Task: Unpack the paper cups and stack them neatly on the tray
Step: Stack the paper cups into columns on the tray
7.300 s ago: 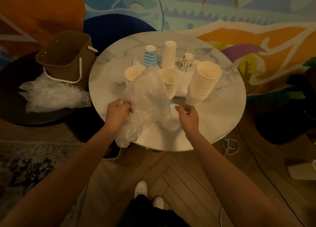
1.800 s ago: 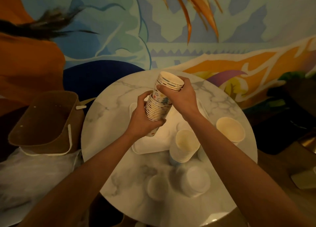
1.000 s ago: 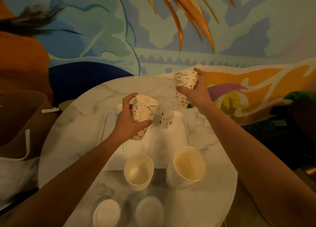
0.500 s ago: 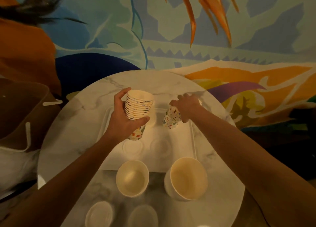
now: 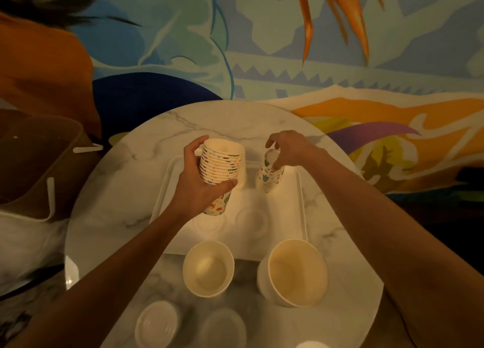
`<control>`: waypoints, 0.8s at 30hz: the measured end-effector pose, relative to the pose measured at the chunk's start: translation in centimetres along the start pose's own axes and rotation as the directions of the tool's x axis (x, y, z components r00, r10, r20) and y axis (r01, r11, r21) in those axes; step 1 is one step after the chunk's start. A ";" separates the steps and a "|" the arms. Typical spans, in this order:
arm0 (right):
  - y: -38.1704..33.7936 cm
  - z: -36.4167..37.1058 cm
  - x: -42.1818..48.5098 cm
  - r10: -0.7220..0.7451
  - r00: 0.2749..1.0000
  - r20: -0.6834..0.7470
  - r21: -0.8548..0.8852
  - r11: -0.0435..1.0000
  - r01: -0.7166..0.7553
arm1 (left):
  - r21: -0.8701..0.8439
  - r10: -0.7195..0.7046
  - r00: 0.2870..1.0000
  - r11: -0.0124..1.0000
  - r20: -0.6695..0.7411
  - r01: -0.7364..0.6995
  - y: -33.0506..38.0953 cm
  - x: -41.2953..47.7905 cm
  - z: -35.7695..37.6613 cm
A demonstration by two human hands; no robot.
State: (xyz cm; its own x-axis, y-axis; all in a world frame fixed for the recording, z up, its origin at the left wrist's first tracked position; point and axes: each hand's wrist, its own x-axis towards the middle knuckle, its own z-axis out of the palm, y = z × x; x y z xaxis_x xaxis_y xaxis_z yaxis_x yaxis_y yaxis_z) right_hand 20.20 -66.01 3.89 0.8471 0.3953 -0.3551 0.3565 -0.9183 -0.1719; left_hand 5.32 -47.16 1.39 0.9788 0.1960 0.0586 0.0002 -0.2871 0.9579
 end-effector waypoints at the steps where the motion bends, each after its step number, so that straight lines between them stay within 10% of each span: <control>1: 0.2 0.3 -0.1 0.001 1.000 -0.024 0.023 1.000 0.000 | -0.002 0.002 1.000 1.000 0.000 -0.002 0.1 0.0 0.1; 12: 0.2 3.2 -1.4 0.059 0.967 -0.248 0.333 0.943 0.028 | -0.065 0.042 0.999 0.997 0.018 -0.041 0.9 0.2 1.4; 18: -1.0 2.9 -5.1 0.153 0.977 -0.147 0.936 0.341 0.087 | -0.116 0.046 0.998 0.992 0.037 -0.041 2.5 1.7 3.5; 24: 0.2 3.6 -7.6 -0.057 0.962 0.269 0.932 -0.238 -0.274 | -0.238 0.120 0.992 0.963 -0.030 -0.124 5.0 3.5 7.3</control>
State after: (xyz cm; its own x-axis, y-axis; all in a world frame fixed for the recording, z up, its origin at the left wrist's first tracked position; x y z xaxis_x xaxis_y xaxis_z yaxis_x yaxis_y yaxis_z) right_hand 12.47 -69.14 3.27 0.6884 0.4373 -0.5787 -0.6845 0.1278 -0.7177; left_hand 10.28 -54.74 4.36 0.9652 0.1884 0.1815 -0.1696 -0.0774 0.9825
